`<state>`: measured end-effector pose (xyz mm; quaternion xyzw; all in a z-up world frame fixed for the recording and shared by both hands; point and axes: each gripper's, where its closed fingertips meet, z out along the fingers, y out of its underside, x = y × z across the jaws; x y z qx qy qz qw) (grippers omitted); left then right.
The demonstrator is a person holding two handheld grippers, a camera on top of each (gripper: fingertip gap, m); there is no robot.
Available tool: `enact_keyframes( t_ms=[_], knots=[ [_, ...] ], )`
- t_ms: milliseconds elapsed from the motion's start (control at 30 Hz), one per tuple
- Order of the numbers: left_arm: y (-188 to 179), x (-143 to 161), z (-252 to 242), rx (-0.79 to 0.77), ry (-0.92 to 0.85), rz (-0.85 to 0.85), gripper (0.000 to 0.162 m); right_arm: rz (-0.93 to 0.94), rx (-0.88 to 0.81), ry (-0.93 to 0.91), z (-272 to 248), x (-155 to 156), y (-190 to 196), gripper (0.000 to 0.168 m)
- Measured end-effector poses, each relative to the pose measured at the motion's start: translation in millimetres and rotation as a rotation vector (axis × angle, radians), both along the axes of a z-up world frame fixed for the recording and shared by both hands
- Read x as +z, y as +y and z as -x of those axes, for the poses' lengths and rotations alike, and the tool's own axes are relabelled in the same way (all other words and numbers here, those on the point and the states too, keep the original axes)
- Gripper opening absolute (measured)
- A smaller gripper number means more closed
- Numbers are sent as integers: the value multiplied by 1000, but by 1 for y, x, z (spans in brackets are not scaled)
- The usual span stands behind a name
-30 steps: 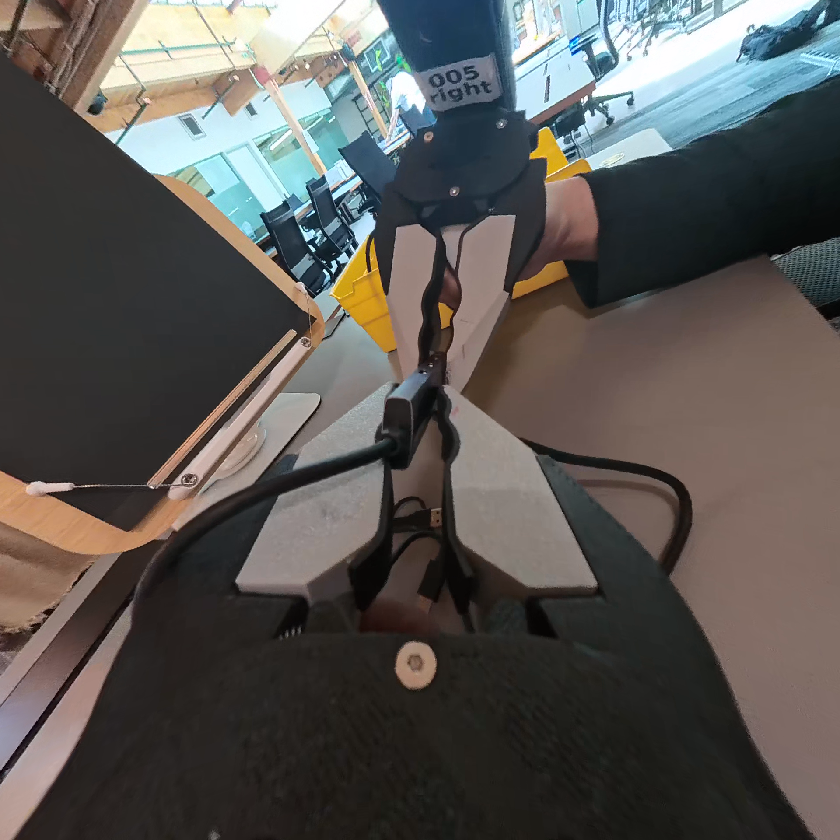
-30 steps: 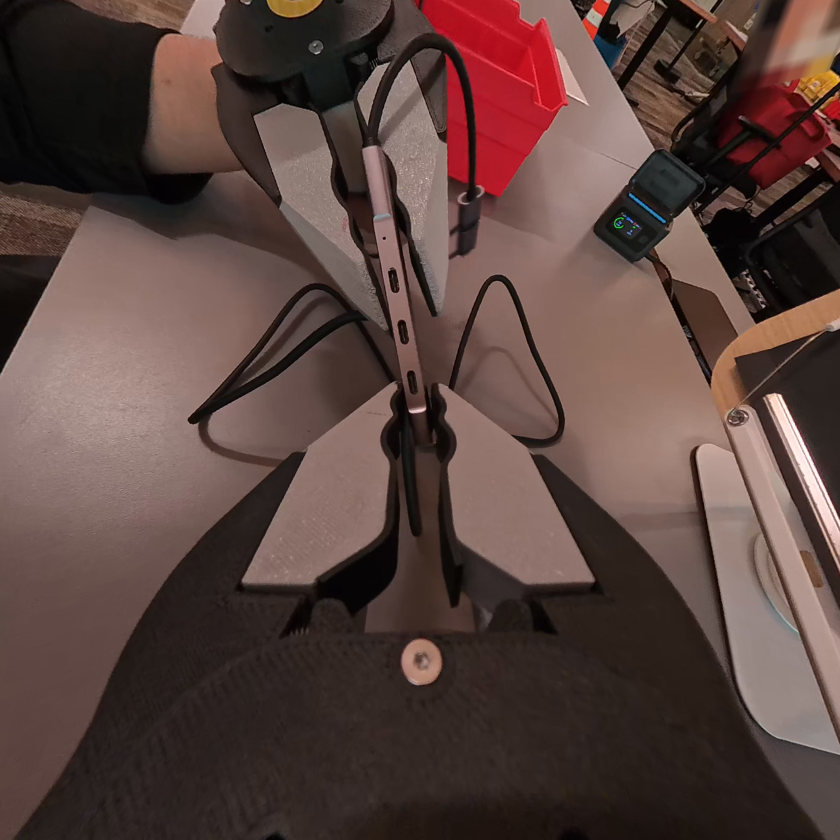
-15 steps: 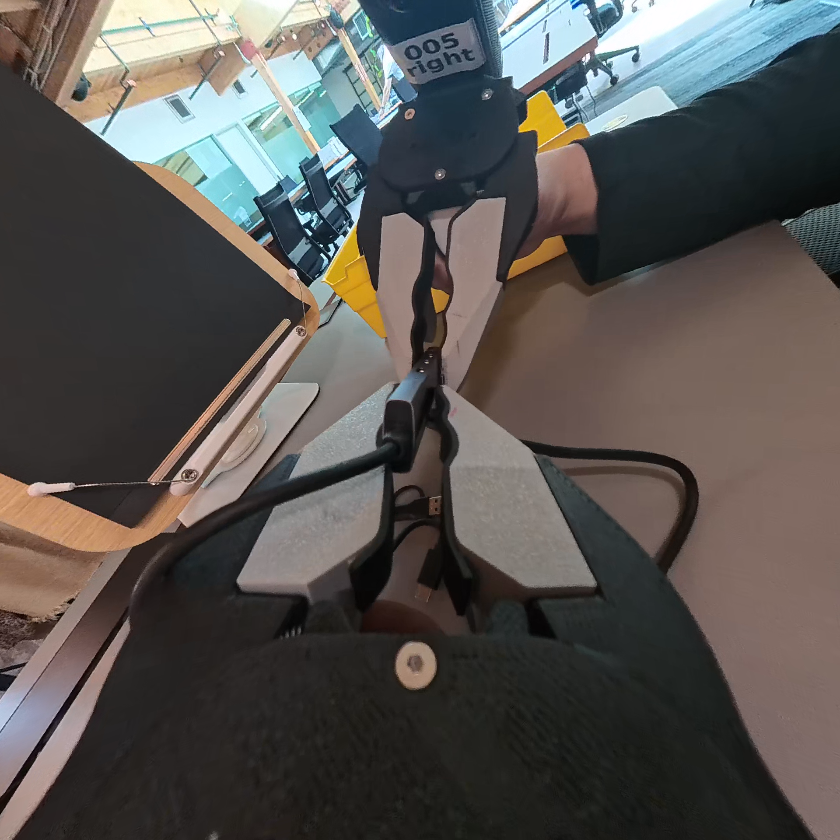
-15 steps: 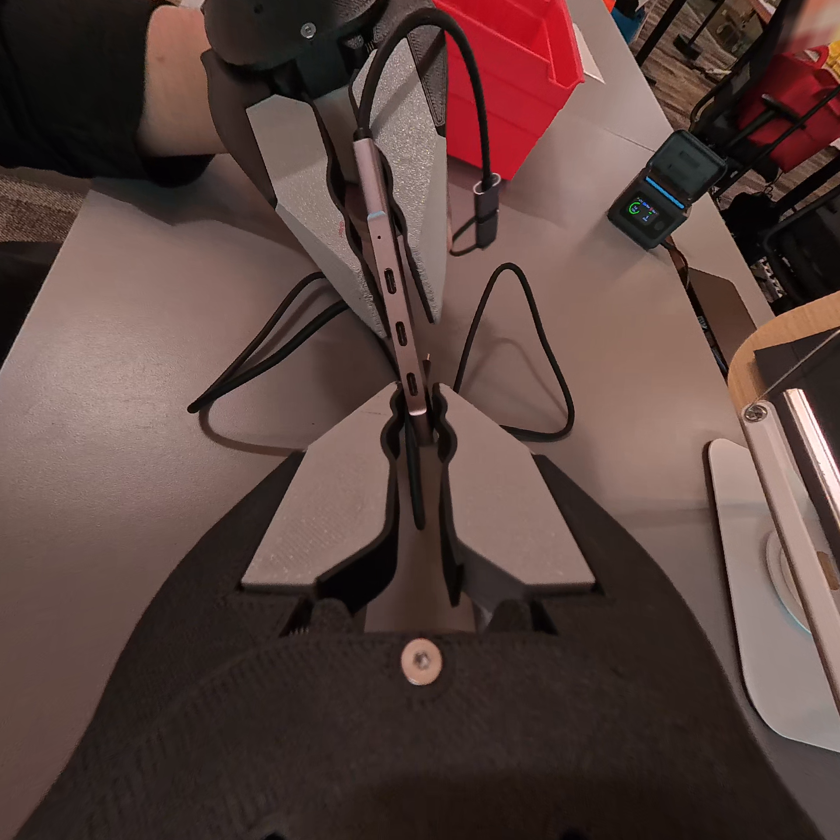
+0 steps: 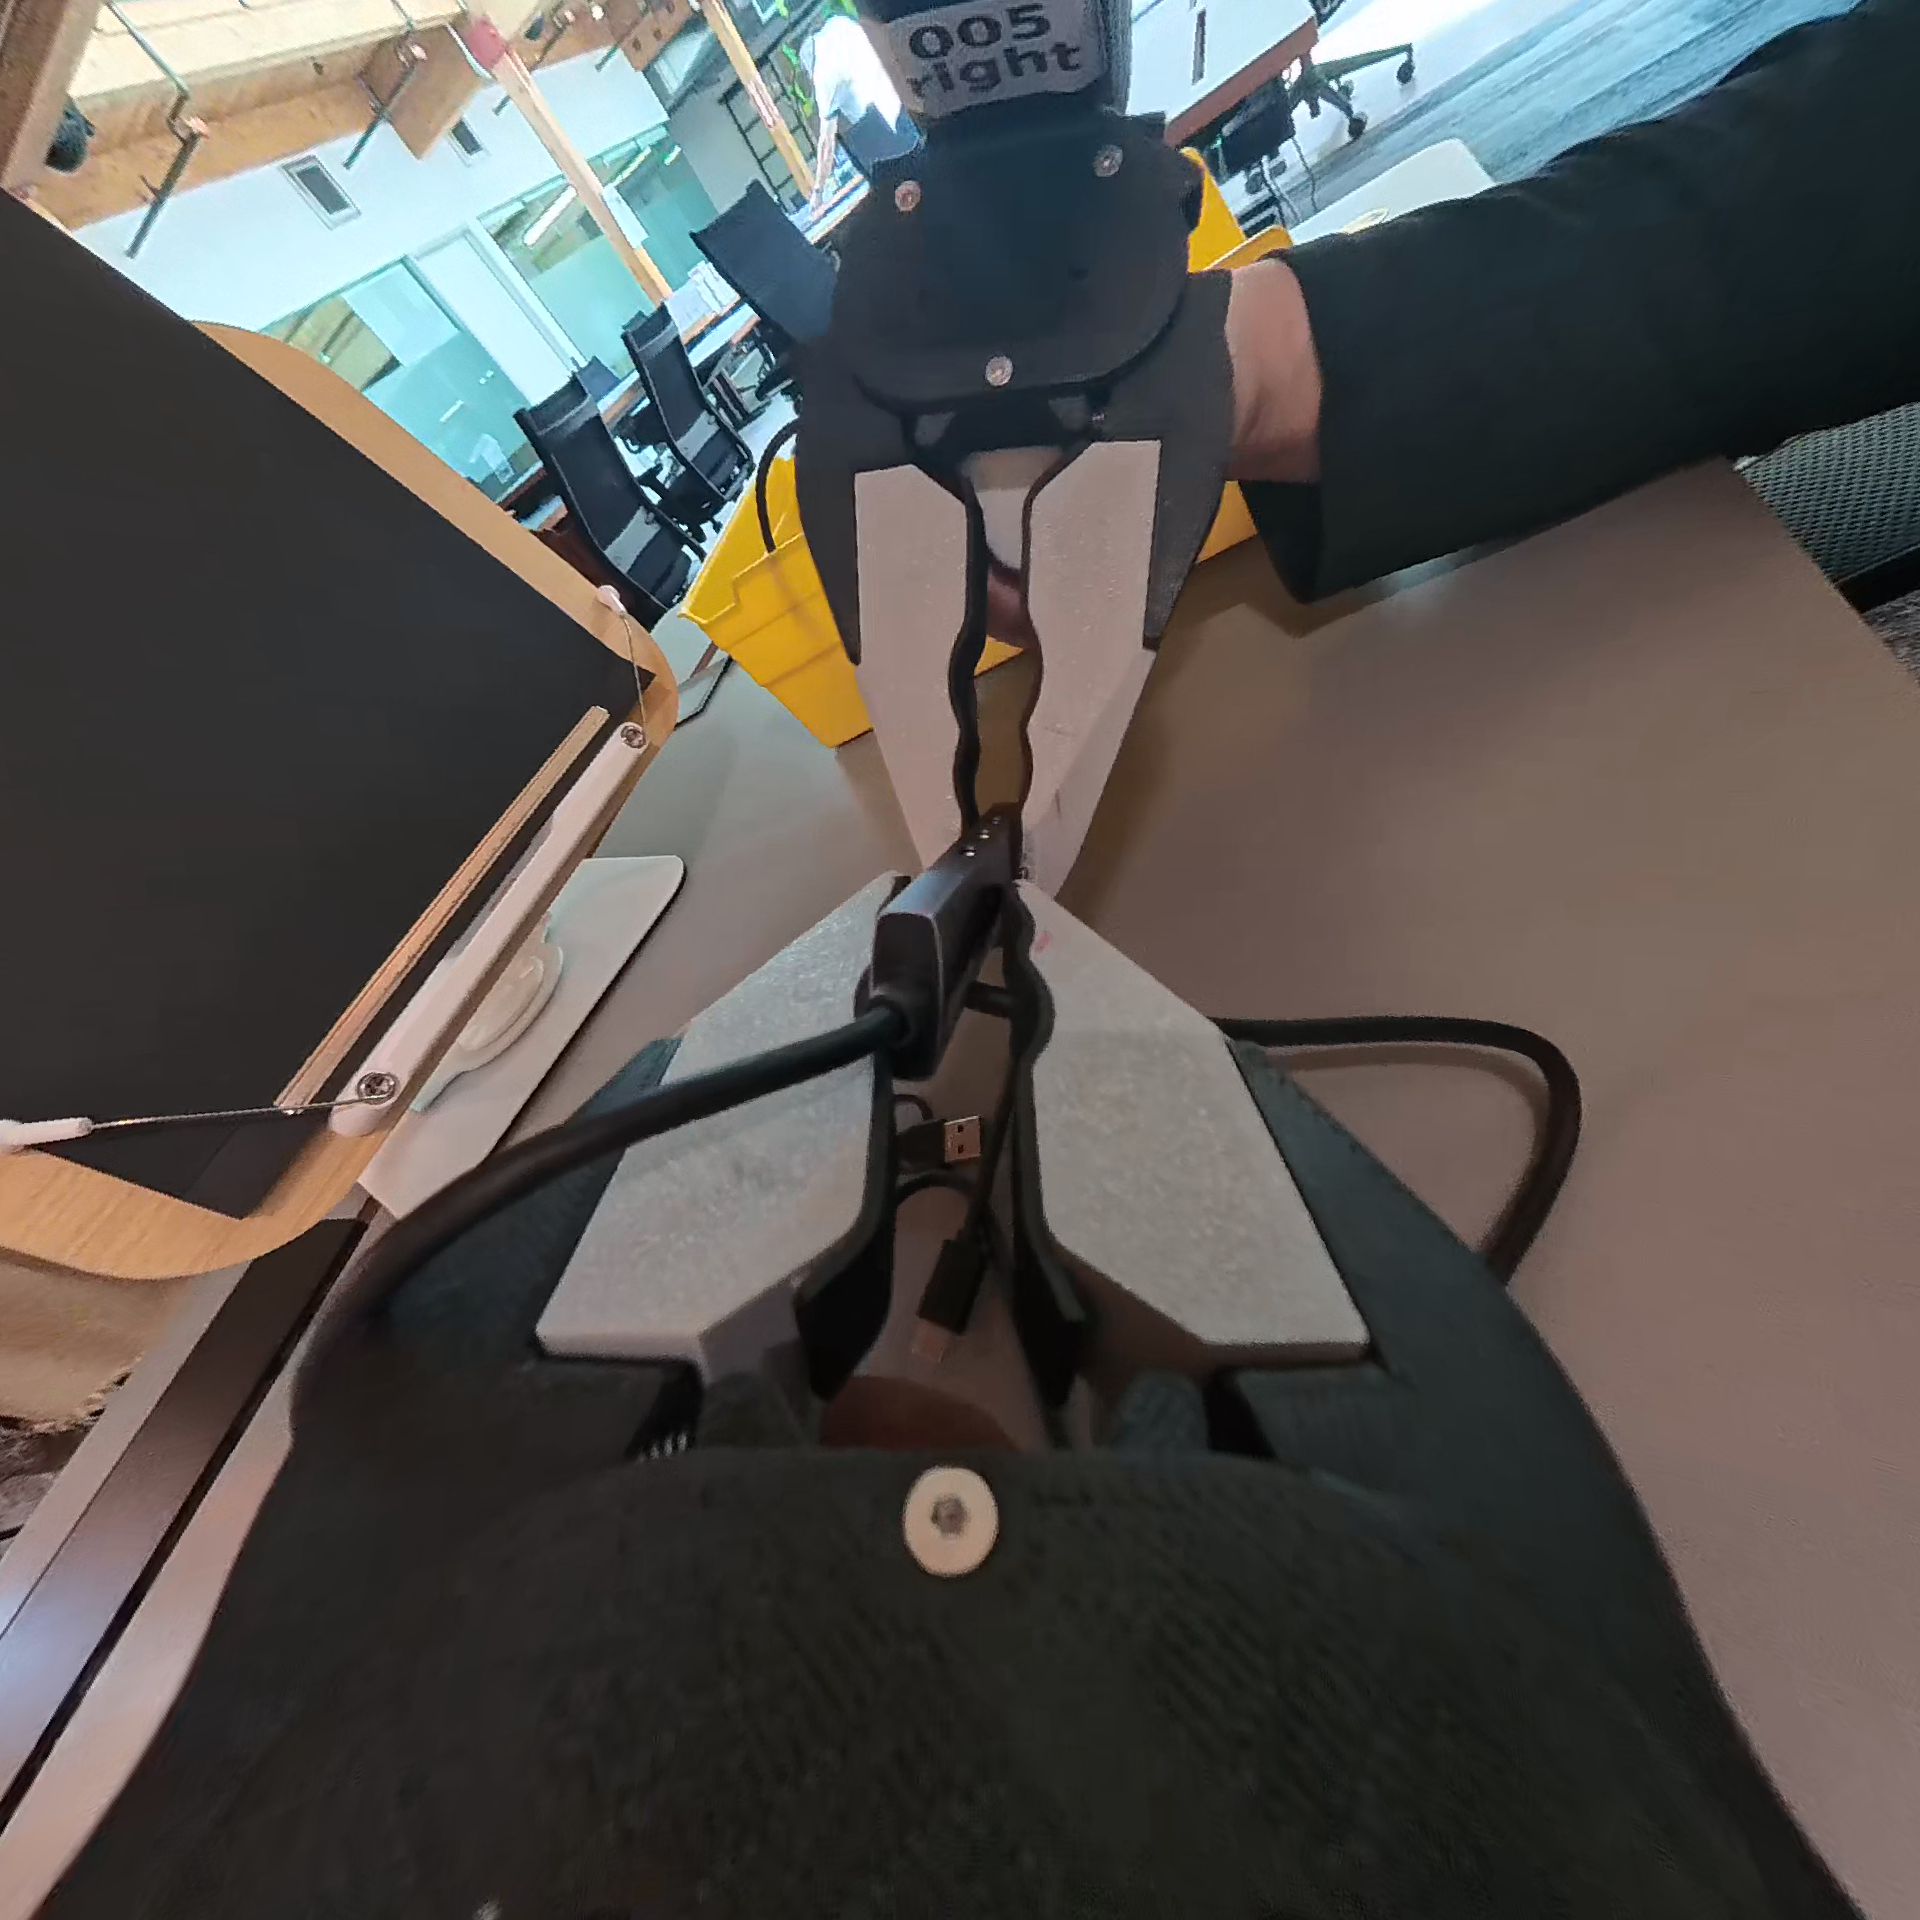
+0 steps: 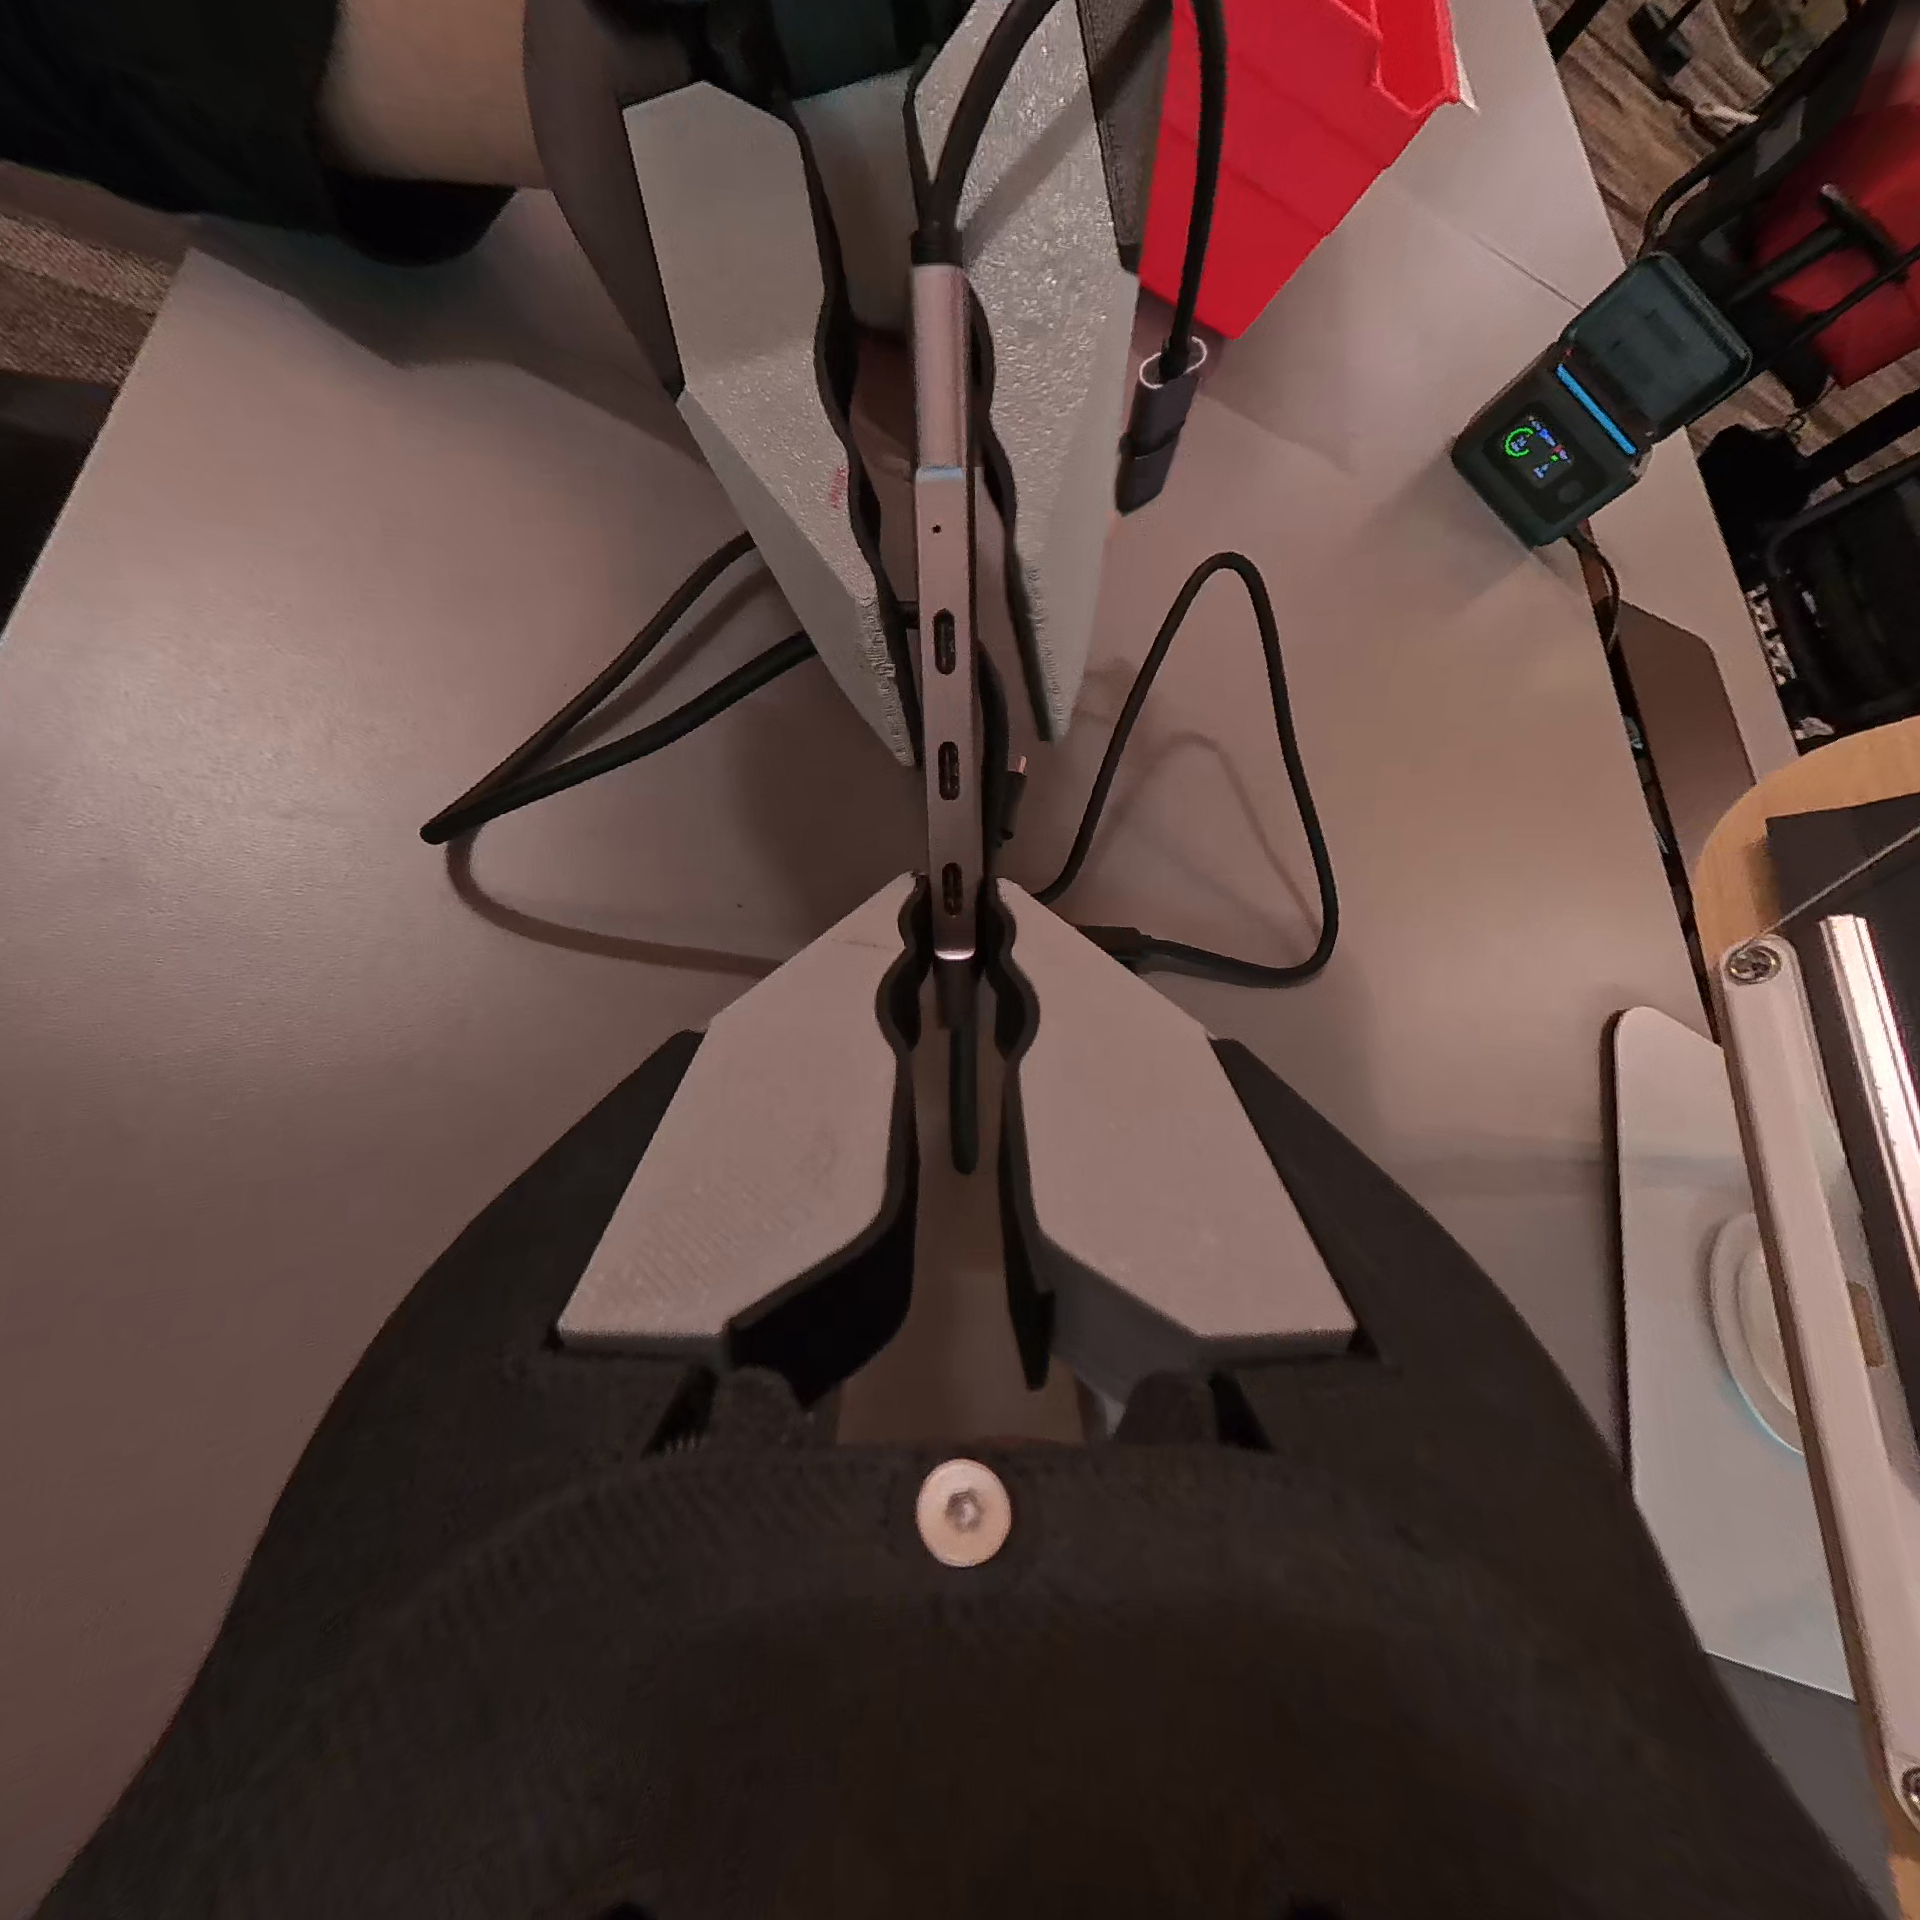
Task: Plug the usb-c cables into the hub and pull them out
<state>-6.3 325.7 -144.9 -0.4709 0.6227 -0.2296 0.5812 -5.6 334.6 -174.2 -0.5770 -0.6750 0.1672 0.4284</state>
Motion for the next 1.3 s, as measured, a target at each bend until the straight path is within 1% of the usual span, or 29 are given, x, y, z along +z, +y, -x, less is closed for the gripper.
enact_keyframes(
  t_ms=[67,100,267,367,433,533,633,733,867,933,967,1033,1100,1167,1200,1300],
  knots=[
    [2,2,0,17,-11,-16,21,2,12,8,0,1,-2,6],
    [2,2,0,17,-14,-19,21,-1,15,5,0,1,-2,6],
    [-9,1,0,-43,-4,28,8,13,19,7,1,3,-5,7],
    [-8,2,0,-32,-7,33,8,31,-5,11,2,4,-1,7],
    [-7,0,-2,-21,-4,23,12,25,-13,7,1,3,0,7],
    [-8,2,-6,-14,-14,-17,10,24,-10,-10,1,0,-1,7],
    [-9,2,-5,-21,-4,-9,10,21,-6,-13,2,0,-2,7],
    [-7,4,-3,-14,22,-36,8,11,-27,27,5,6,2,9],
    [1,24,7,36,-35,-123,8,-18,-106,171,5,33,16,12],
    [8,33,16,73,-74,-152,8,25,-173,241,0,40,28,12],
    [11,37,20,88,-92,-172,8,80,-200,266,-2,40,34,12],
    [19,42,27,138,-105,-222,8,203,-273,272,-6,30,46,15],
    [32,40,34,225,-63,-323,8,288,-334,242,-8,14,55,21],
    [48,36,42,333,4,-472,8,335,-322,212,-1,0,53,21],
    [52,34,44,366,29,-519,8,350,-303,196,4,-5,49,21],
    [55,47,48,411,-31,-585,8,362,-249,147,18,-17,39,16]
  ],
)
